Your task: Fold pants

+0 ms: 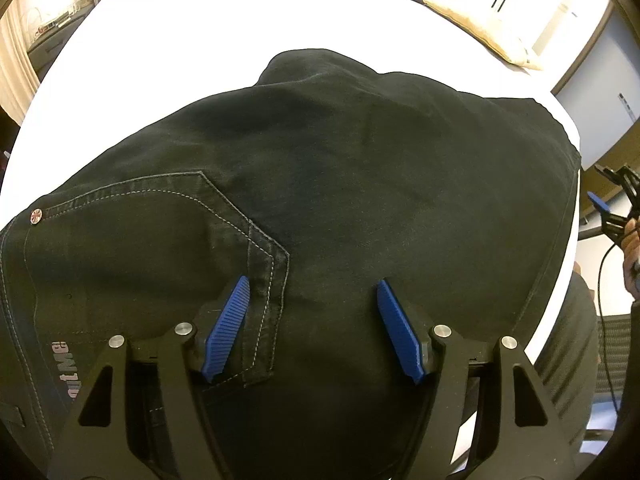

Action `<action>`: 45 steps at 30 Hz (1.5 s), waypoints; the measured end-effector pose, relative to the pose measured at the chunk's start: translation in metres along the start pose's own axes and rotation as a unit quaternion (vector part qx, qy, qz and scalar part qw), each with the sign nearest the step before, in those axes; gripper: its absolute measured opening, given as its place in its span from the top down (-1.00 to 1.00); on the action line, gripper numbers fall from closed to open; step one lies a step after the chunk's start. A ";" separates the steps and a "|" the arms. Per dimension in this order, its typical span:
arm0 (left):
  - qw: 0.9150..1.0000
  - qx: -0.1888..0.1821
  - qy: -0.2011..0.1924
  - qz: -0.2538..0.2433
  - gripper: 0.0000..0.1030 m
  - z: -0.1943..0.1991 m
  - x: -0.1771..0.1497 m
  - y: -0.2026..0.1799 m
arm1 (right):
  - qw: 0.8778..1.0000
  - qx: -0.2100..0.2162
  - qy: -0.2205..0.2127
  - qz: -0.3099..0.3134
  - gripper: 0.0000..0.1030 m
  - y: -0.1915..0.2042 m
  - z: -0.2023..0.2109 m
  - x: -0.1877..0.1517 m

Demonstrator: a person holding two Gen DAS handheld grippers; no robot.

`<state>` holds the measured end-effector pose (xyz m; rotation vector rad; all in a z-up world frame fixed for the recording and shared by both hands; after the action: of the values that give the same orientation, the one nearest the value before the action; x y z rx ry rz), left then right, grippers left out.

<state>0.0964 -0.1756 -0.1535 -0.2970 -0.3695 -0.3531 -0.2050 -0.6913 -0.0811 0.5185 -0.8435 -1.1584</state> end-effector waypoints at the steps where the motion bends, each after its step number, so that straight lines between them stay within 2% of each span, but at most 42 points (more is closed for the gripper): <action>1: 1.000 0.001 0.000 -0.001 -0.28 0.000 -0.001 0.000 | 1.000 0.010 -0.004 0.003 0.02 0.004 -0.005 0.000; 5: 1.000 -0.002 -0.001 0.000 -0.28 0.002 -0.001 0.001 | 1.000 0.019 -0.006 -0.005 0.02 0.010 -0.020 0.006; 14: 1.000 -0.004 -0.004 -0.005 -0.36 0.001 -0.003 0.001 | 0.999 0.013 0.028 -0.021 0.05 0.004 -0.049 0.017; 15: 1.000 -0.005 -0.005 -0.004 -0.36 0.001 -0.003 0.001 | 0.999 0.014 0.031 -0.015 0.14 0.008 -0.052 0.018; 16: 1.000 -0.005 -0.005 -0.005 -0.36 0.002 -0.003 0.001 | 0.999 0.019 0.040 -0.007 0.39 0.012 -0.056 0.017; 17: 1.000 -0.005 -0.005 -0.005 -0.36 0.002 -0.003 0.001 | 0.999 0.019 0.048 0.002 0.53 0.016 -0.060 0.016; 18: 1.000 -0.004 -0.005 -0.006 -0.36 0.002 -0.003 0.000 | 0.999 0.016 0.048 0.008 0.83 0.018 -0.061 0.017; 21: 1.000 -0.006 -0.004 -0.006 -0.37 0.002 -0.003 0.000 | 0.999 0.006 0.032 0.023 0.87 0.026 -0.053 0.021; 23: 1.000 -0.006 -0.004 -0.006 -0.37 0.001 -0.004 -0.001 | 0.998 -0.002 0.013 0.058 0.87 0.043 -0.041 0.024; 26: 1.000 -0.005 -0.004 -0.003 -0.37 0.000 -0.002 -0.003 | 0.997 0.002 -0.008 0.079 0.87 0.056 -0.027 0.027; 29: 1.000 -0.007 -0.005 0.000 -0.38 0.001 -0.002 -0.004 | 0.998 -0.011 -0.009 0.058 0.87 0.032 -0.029 0.025; 31: 1.000 -0.004 -0.007 -0.007 -0.41 0.000 -0.003 -0.006 | 0.999 -0.037 0.009 0.019 0.88 -0.011 -0.047 0.020; 33: 1.000 -0.003 -0.009 -0.013 -0.43 -0.001 -0.004 -0.006 | 1.000 -0.001 0.001 -0.008 0.90 -0.023 -0.050 0.018; 36: 1.000 -0.001 -0.009 -0.013 -0.44 -0.001 -0.004 -0.007 | 1.000 -0.013 -0.006 0.014 0.89 -0.014 -0.043 0.019; 39: 1.000 -0.002 -0.009 -0.016 -0.52 -0.002 -0.005 -0.008 | 0.999 -0.032 -0.031 0.021 0.75 -0.013 -0.025 0.028; 41: 1.000 -0.002 -0.011 -0.014 -0.58 -0.003 -0.004 -0.010 | 0.996 -0.058 -0.055 0.026 0.47 -0.016 -0.007 0.032; 42: 1.000 -0.003 -0.011 -0.013 -0.58 -0.003 -0.004 -0.010 | 0.996 -0.065 -0.056 0.022 0.24 -0.018 -0.003 0.033; 45: 1.000 -0.005 -0.013 -0.011 -0.67 -0.004 -0.005 -0.012 | 0.998 -0.057 -0.021 0.000 0.01 -0.028 -0.005 0.022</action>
<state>0.0885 -0.1868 -0.1565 -0.3086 -0.3979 -0.3737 -0.2135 -0.7215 -0.0978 0.4022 -0.8077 -1.2130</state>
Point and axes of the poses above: each gripper's, at about its wrist camera, not at the fingertips, and z roughly against the way its jaws point, y to its left, x to its top, the point moved 8 cm from there along -z, roughly the way its jaws point, and after that the axes turned 5 degrees about z, right-handed, at the moved point
